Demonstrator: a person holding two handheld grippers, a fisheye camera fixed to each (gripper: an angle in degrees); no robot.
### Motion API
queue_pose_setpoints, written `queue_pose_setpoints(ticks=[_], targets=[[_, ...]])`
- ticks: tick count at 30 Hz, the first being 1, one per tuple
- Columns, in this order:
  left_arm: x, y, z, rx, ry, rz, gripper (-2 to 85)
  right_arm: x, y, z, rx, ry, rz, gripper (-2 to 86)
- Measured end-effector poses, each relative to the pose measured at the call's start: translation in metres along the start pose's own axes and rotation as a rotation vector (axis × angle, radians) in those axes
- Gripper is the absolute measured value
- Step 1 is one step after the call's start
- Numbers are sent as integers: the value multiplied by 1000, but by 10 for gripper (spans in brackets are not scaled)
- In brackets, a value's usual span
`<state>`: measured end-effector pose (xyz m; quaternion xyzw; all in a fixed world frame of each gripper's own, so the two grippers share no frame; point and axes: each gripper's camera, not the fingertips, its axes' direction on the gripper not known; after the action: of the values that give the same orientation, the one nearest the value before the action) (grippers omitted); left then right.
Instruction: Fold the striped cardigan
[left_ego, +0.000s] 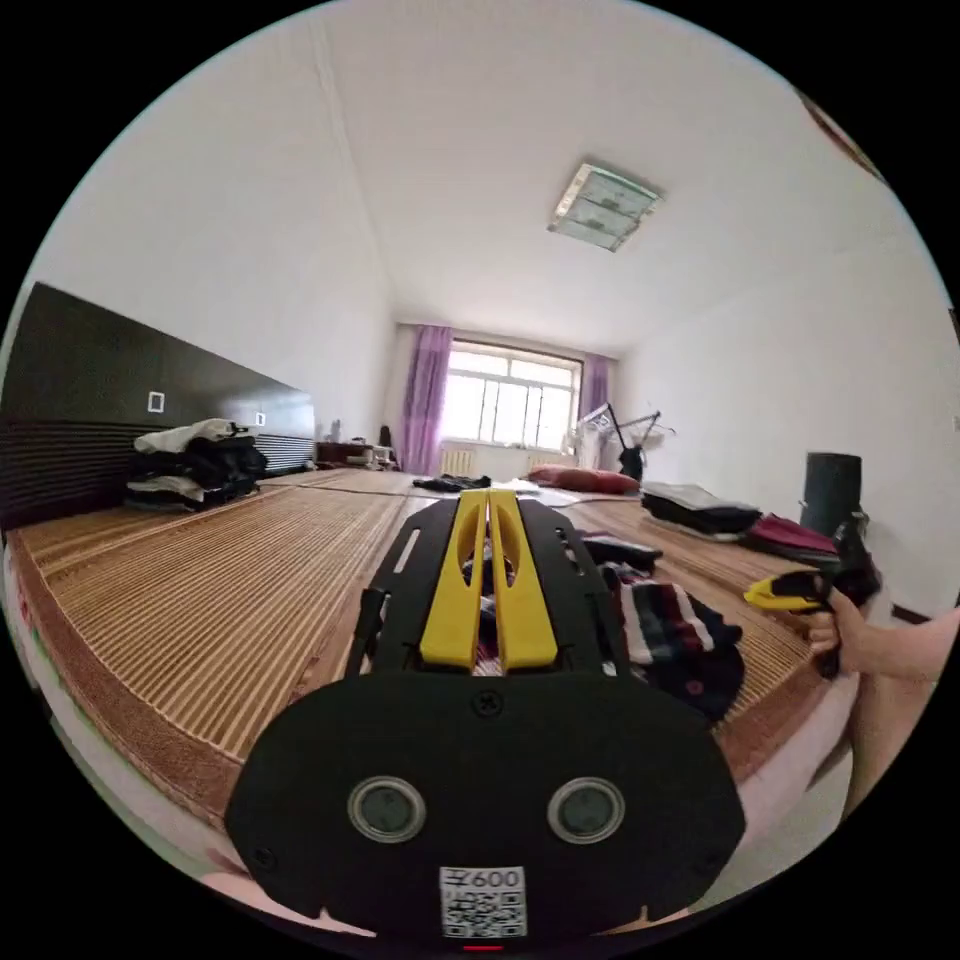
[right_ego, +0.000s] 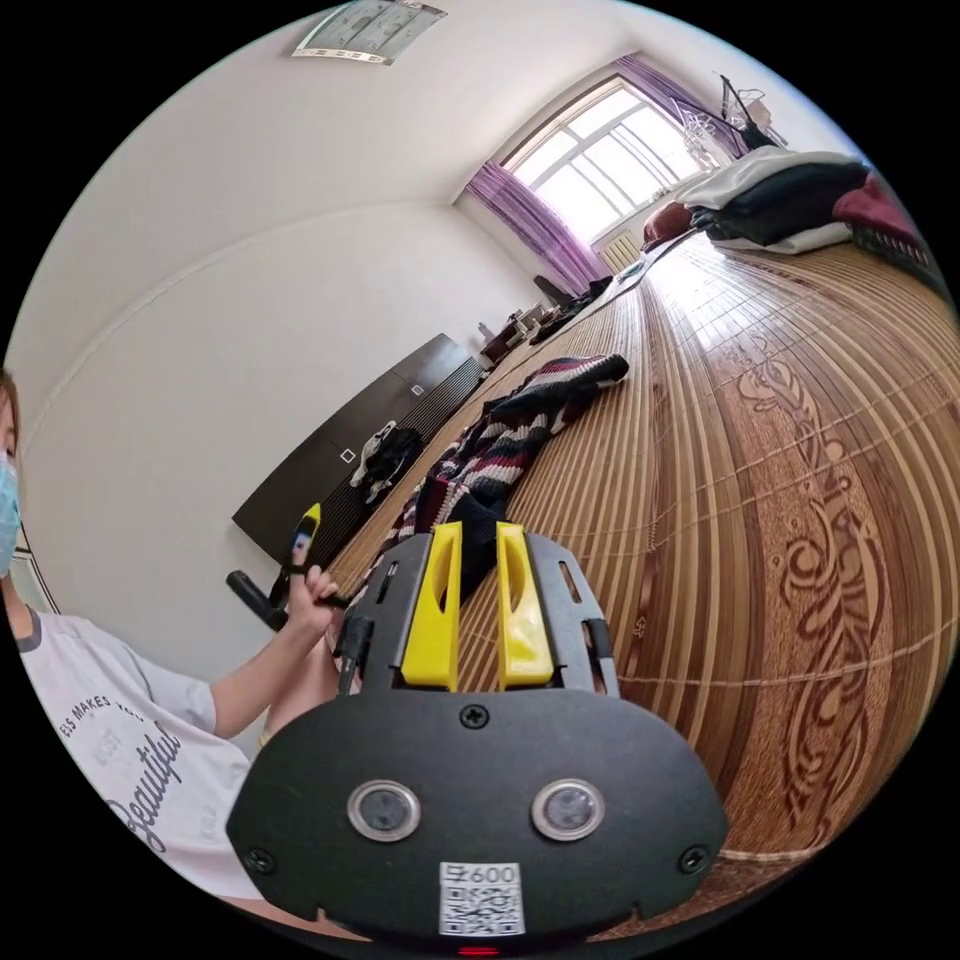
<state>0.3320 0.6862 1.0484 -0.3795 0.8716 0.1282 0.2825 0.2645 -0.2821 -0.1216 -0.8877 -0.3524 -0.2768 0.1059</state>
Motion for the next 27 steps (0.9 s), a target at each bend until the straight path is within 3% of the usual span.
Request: queue_pose_setpoints(ticks=[1, 4, 10, 17, 24, 27], targets=[[8, 0, -7, -59, 23, 26, 15, 3, -1, 1, -4, 0, 10, 4], [57, 10, -16, -485, 84, 235, 55, 6, -3, 0, 5, -12, 1, -2], [122, 79, 4, -807, 250, 514, 102, 18, -9, -2, 29, 8, 53, 26], [101, 84, 15, -833, 226, 320, 28, 19, -28, 18, -68, 9, 46, 92], [13, 29, -41, -688, -73, 242, 24, 17, -49, 30, -121, 32, 38, 118], [-17, 42, -30, -781, -53, 135, 24, 17, -59, 33, -134, 28, 41, 118]])
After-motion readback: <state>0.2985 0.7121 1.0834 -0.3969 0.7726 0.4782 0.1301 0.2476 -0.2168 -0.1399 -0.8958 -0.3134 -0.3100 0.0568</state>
